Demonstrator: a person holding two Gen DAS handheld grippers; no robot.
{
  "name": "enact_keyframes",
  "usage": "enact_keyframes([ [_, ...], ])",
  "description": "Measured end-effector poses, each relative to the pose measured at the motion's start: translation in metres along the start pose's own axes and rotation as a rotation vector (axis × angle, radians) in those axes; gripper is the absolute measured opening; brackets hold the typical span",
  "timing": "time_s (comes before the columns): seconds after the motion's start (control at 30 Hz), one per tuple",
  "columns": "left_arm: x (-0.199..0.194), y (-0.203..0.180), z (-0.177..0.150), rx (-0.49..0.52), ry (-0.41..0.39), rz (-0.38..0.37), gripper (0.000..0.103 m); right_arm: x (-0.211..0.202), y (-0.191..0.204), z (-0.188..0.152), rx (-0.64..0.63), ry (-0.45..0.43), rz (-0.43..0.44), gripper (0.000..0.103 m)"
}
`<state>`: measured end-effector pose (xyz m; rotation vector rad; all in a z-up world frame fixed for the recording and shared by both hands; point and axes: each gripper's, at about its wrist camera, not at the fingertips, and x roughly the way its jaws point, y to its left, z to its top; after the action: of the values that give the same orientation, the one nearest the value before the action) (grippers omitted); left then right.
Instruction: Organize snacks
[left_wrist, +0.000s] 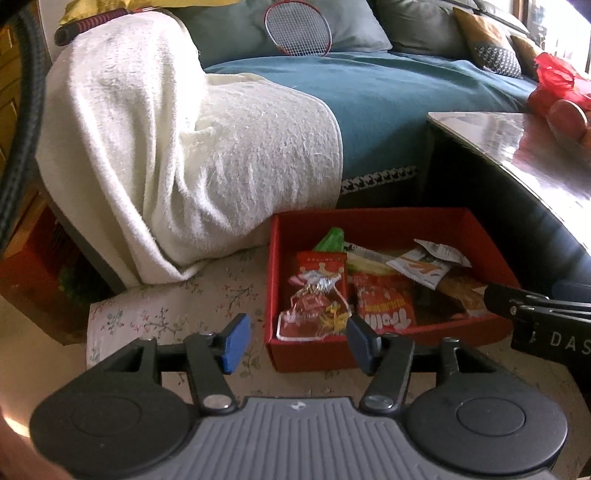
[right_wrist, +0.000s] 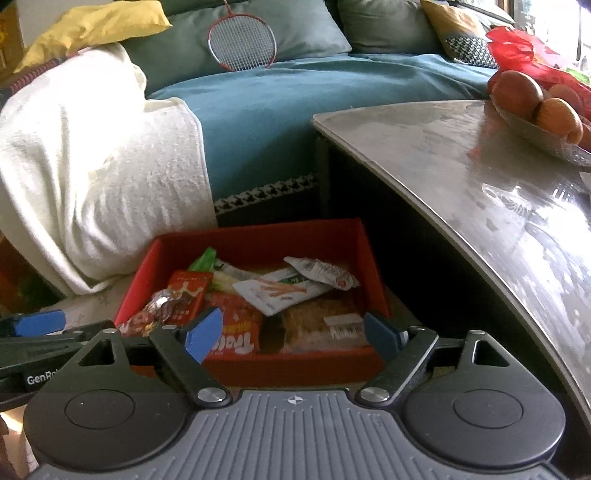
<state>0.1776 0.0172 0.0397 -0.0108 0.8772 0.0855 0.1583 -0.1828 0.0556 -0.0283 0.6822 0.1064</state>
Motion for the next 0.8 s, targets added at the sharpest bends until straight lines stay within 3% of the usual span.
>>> enact_keyframes([
  [0.8,-0.055,0.007,-0.049,-0.022,-0.017,-0.082,0.054,-0.041,0.011,-0.050,0.012,0.045,0.028,0.094],
])
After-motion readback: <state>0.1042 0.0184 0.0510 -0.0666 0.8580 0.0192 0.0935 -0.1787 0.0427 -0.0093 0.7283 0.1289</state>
